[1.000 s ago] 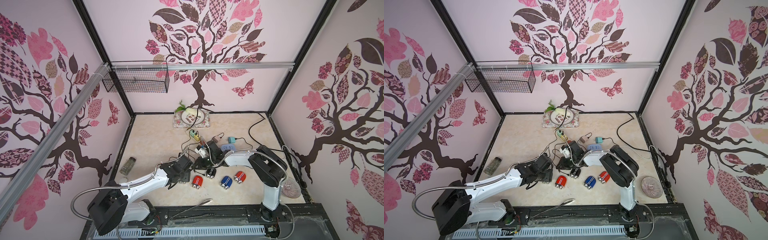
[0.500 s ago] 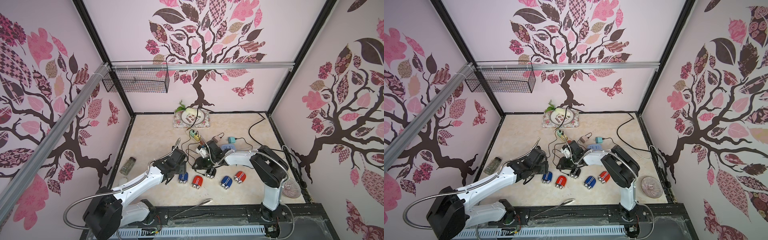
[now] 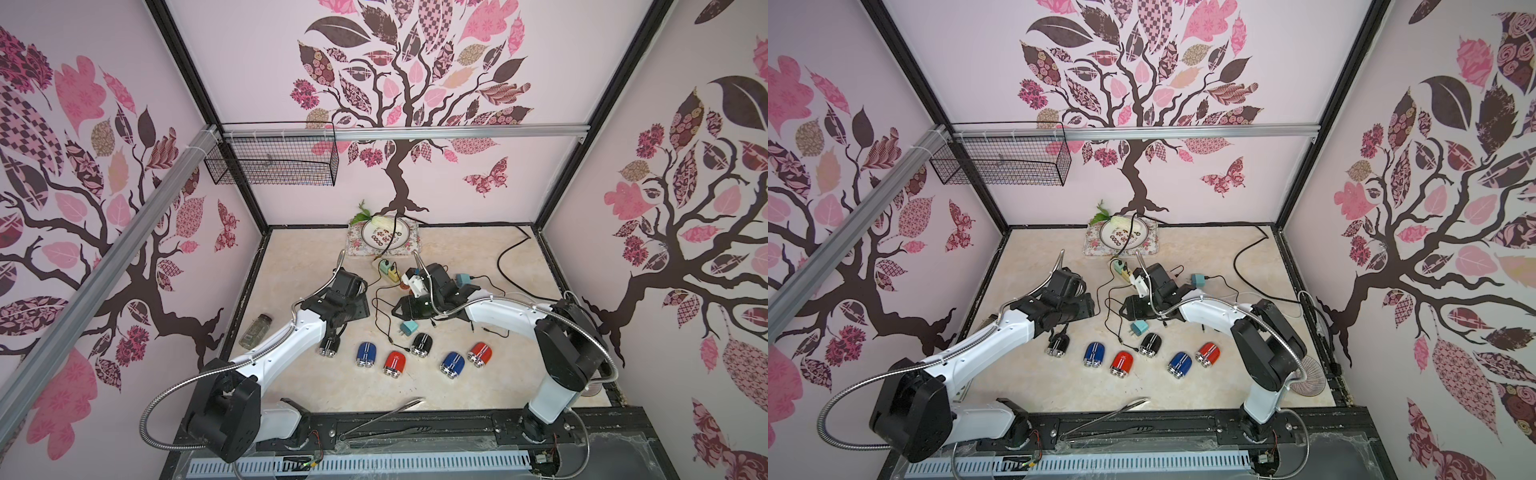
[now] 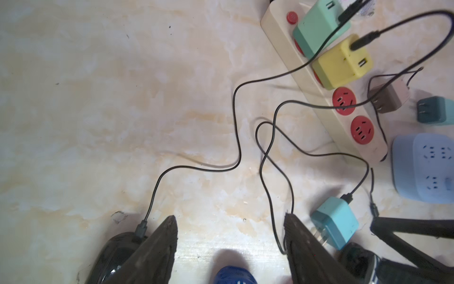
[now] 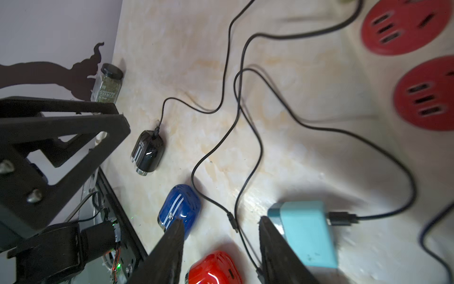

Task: Unplug the electric shaver
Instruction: Remove the plug from the socket.

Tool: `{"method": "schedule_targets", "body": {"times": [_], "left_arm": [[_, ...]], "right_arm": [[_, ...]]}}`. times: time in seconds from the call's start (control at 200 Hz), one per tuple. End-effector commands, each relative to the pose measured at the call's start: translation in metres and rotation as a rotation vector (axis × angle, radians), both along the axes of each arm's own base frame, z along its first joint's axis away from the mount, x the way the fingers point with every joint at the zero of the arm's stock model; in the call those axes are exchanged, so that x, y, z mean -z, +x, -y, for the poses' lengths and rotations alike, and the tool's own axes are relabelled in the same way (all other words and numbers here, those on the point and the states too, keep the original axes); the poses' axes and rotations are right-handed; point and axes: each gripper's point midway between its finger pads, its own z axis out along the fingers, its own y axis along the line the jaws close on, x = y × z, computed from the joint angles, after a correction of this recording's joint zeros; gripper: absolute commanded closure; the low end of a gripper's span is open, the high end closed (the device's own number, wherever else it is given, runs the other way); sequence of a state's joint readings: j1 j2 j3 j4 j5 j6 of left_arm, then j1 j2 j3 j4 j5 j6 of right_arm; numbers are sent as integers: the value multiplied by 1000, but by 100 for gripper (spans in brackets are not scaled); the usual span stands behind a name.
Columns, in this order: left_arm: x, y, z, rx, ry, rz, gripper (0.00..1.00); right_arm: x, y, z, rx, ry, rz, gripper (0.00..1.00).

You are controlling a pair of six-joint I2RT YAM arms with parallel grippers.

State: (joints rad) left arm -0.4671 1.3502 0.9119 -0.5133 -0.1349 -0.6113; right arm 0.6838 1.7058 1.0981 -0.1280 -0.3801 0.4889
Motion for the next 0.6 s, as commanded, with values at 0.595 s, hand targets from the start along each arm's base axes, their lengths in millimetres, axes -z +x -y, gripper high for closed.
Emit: {"method": "schedule_targets", "body": {"times": [0.595], "left_arm": [[-32, 140, 8, -105, -273, 60, 32]], "right_arm": [[-83, 78, 29, 139, -203, 407, 42]]}}
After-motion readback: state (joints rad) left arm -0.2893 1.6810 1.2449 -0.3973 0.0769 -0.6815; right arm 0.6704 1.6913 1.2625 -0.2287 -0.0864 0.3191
